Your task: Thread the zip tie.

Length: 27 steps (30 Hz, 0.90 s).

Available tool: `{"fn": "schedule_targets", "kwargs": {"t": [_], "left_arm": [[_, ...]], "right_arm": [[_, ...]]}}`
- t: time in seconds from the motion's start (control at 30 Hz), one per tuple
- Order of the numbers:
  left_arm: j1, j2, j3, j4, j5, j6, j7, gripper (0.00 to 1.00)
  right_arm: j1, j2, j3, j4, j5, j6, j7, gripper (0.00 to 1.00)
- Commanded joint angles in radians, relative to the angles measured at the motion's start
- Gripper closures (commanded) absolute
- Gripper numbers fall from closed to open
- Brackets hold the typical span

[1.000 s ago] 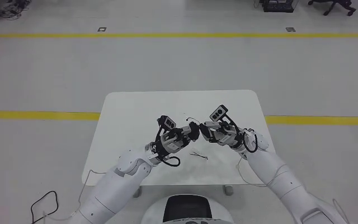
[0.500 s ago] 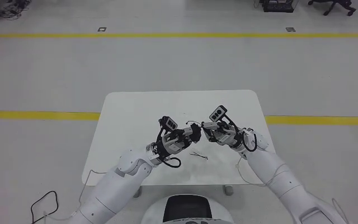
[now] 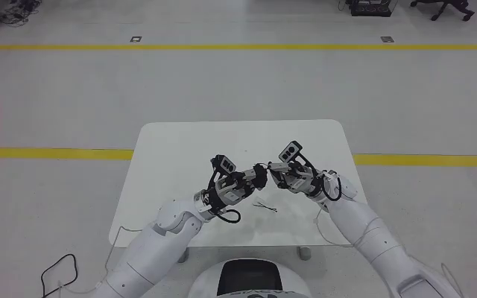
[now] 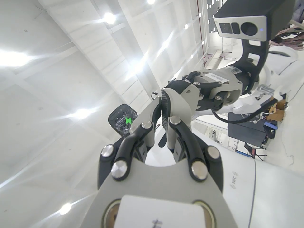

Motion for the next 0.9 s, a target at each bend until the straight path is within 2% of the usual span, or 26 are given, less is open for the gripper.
{"fn": "schedule_targets", "kwargs": {"t": [0.0, 0.87], "left_arm": [[0.001, 0.0, -0.001, 0.0, 0.0, 0.0, 0.001, 1.0], [-0.002, -0.002, 0.001, 0.001, 0.005, -0.005, 0.007, 1.0]], "right_arm": [[0.001, -0.002, 0.002, 0.006, -0.001, 0.003, 0.0, 1.0], [0.003, -0.02, 0.035, 0.065, -0.012, 0.04, 0.0, 1.0]]}}
